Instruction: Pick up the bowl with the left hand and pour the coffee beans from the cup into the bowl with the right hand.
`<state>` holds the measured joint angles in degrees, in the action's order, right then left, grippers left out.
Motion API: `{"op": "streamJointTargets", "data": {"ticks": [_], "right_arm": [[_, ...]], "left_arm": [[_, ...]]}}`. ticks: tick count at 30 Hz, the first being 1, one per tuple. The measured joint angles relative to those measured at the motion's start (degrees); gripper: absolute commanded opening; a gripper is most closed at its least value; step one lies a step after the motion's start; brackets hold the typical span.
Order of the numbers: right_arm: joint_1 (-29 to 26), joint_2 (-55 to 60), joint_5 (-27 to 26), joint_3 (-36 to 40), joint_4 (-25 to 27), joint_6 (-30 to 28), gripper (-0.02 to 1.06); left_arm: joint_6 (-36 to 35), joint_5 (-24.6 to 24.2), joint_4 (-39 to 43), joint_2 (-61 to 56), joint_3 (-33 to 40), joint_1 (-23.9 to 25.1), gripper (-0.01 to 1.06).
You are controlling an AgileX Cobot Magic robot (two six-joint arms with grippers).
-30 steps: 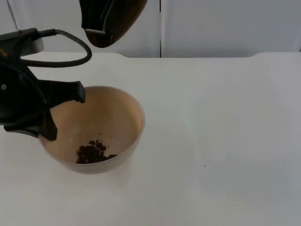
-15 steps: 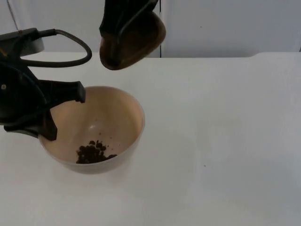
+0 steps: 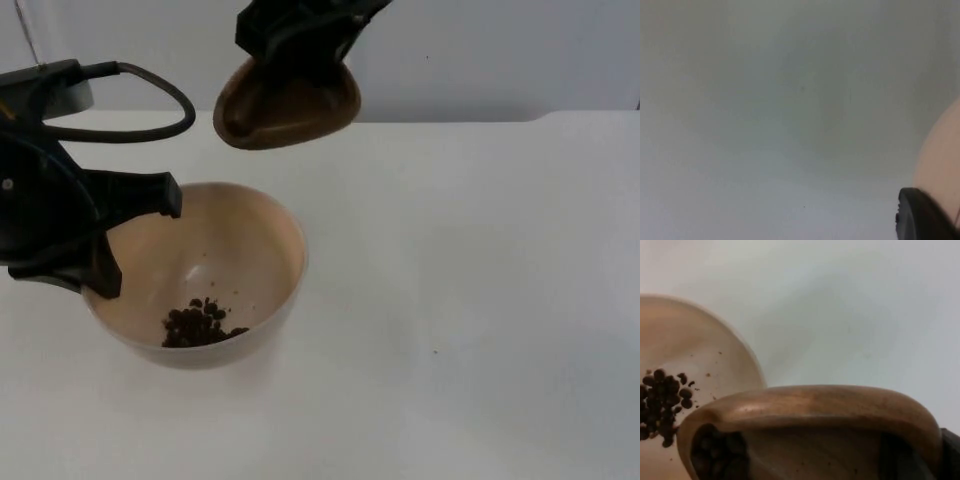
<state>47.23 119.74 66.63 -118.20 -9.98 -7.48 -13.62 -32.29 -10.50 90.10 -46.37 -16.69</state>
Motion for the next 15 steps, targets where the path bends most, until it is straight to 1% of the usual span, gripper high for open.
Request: {"op": "streamJointTargets", "data": {"ticks": [4, 11, 15], "right_arm": [[-1.1, 0.0, 0.3, 0.0, 2.2, -0.2, 0.00], [-1.6, 0.0, 2.6, -0.1, 3.2, -0.5, 0.00], [-3.3, 0.0, 3.2, -0.3, 5.0, -0.6, 0.00]], "left_arm": [[0.0, 0.0, 0.0, 0.0, 0.0, 0.0, 0.00], [0.0, 0.0, 0.0, 0.0, 0.0, 0.0, 0.00], [0.0, -0.4, 0.0, 0.0, 0.0, 0.0, 0.00]]}}
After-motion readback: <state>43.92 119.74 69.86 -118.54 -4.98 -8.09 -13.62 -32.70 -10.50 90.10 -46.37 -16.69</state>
